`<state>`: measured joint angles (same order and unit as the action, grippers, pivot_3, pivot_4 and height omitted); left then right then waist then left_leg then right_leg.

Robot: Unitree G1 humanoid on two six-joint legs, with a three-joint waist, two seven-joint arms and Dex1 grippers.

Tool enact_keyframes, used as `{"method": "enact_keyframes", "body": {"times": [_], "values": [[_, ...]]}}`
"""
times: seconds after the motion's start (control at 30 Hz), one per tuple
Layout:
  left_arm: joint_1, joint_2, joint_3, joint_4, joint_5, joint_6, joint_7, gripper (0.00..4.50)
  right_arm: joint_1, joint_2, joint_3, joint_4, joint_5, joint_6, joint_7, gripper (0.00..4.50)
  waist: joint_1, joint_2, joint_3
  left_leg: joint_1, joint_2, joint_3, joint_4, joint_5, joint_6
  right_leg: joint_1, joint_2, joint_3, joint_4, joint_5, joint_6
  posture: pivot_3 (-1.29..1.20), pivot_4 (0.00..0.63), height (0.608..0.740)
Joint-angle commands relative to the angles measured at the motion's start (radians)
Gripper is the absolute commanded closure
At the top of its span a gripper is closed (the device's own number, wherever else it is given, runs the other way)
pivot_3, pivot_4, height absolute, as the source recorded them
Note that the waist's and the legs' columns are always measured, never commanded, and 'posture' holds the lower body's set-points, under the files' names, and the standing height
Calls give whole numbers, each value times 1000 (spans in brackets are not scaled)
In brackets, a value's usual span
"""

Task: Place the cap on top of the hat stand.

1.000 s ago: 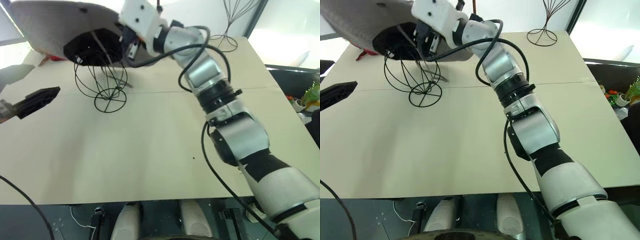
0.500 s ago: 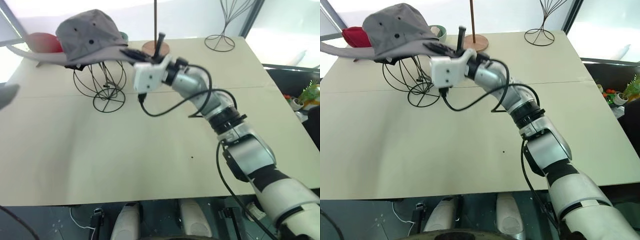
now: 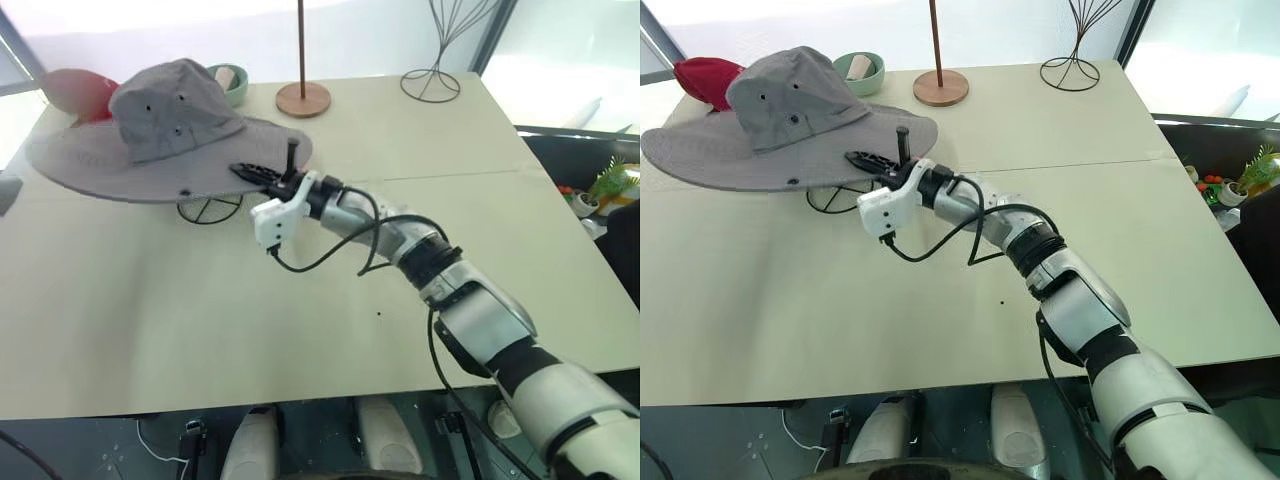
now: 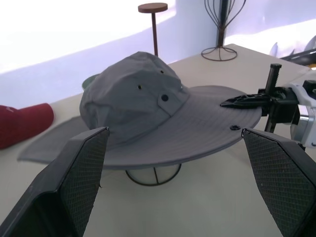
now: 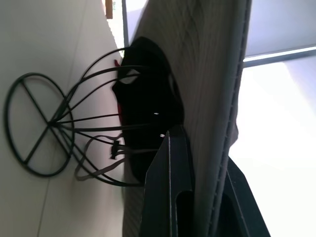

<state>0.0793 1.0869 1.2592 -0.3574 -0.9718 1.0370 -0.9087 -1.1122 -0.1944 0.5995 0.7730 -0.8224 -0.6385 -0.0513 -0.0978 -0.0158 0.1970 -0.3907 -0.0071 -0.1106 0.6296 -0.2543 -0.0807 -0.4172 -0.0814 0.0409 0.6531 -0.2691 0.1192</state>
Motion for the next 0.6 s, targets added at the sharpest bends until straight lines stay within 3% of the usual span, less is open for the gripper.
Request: {"method": "enact_keyframes", "body": {"times": [0.03,0.17,0.53,0.6], "values": [[19,2,67,-4,8,-9,-3,0,4,26,47,-2,-67,7,-87,4474,-1,0,0,0,0,0,0,0,0,0,0,0,0,0,0,0,150,740],[42,5,72,11,23,-24,-11,0,-15,38,103,28,-153,51,-168,4474,-1,0,0,0,0,0,0,0,0,-1,0,0,1,0,0,0,150,740],[41,2,29,29,39,-45,-12,0,-5,22,73,52,-92,68,-94,4474,0,-1,-1,0,0,0,0,0,0,0,0,0,1,0,-1,0,150,740],[44,0,16,33,45,-55,-15,0,0,13,60,42,-60,53,-63,3911,0,-1,-1,0,0,0,0,0,0,0,0,0,1,0,-1,0,150,740]]}}
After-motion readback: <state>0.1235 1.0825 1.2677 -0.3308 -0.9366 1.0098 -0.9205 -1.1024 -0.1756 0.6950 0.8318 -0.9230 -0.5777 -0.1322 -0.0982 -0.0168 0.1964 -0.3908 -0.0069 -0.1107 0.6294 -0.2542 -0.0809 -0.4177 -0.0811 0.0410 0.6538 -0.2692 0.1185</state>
